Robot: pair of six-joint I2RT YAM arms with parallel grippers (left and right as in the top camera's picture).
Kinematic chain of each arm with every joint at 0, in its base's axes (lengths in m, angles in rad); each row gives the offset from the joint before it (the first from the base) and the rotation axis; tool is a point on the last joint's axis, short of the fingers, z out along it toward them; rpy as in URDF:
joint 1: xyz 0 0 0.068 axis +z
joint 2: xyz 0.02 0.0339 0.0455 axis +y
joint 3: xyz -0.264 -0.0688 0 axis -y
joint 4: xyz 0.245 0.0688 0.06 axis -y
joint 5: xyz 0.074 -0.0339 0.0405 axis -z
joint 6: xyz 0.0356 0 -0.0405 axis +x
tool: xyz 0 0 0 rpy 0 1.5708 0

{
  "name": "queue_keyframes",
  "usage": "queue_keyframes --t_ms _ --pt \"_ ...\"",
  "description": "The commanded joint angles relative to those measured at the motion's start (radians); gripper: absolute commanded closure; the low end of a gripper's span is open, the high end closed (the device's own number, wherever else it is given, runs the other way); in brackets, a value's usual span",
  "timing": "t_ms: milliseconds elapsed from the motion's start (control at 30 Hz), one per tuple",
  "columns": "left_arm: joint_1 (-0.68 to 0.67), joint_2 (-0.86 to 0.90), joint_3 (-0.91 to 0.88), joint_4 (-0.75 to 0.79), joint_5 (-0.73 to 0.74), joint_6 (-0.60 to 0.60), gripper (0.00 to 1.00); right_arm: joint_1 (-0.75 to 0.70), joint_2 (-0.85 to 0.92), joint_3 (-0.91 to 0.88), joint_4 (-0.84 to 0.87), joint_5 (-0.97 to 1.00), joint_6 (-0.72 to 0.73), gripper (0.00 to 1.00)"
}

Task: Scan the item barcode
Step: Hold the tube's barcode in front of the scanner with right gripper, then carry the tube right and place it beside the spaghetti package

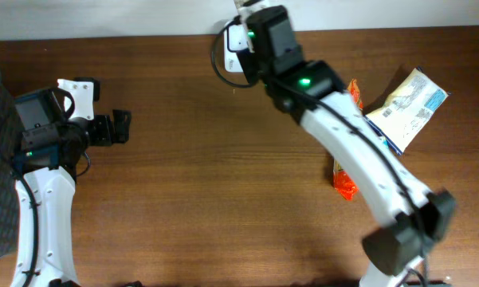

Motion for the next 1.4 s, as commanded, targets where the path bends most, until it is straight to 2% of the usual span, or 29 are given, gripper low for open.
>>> queue_keyframes --t_ms 0,133,267,400,767,967,1033,1100,1167,1233,1267,1367 --pt "0.001 -0.003 0.005 -0.003 0.010 0.016 0.01 -0.009 0.214 0.018 0.213 0.306 -0.348 0.96" --pt "0.001 -0.003 0.005 -0.003 0.010 0.016 0.01 -0.011 0.425 0.018 0.570 0.470 -0.675 0.96" --pt "0.001 -0.003 0.005 -0.003 0.010 0.016 0.01 -0.023 0.560 0.019 0.815 0.473 -0.906 0.96" --pt "0.001 -0.003 0.005 -0.003 0.010 0.016 0.01 -0.046 0.613 0.019 0.827 0.473 -0.921 0.96" --pt "0.001 -0.003 0.005 -0.003 0.010 0.016 0.01 -0.046 0.620 0.019 0.838 0.474 -0.918 0.96" --pt "0.001 -0.003 0.005 -0.003 0.010 0.016 0.01 -0.021 0.549 0.019 0.828 0.516 -0.907 0.96" --pt "0.001 -0.003 0.005 -0.003 0.010 0.016 0.01 -0.006 0.463 0.019 0.728 0.525 -0.789 0.96" --pt "0.001 -0.003 0.005 -0.003 0.010 0.016 0.01 0.012 0.335 0.019 0.449 0.459 -0.584 0.96" --pt "0.001 -0.003 0.005 -0.003 0.010 0.016 0.01 0.017 0.217 0.019 0.174 0.306 -0.359 0.96" --pt "0.001 -0.003 0.005 -0.003 0.010 0.016 0.01 0.003 0.094 0.019 -0.127 0.128 0.003 0.96" --pt "0.001 -0.003 0.005 -0.003 0.010 0.016 0.01 -0.007 0.061 0.019 -0.230 0.070 0.130 0.95" --pt "0.001 -0.003 0.005 -0.003 0.010 0.016 0.01 -0.067 0.019 0.019 -0.575 -0.084 0.349 0.96"
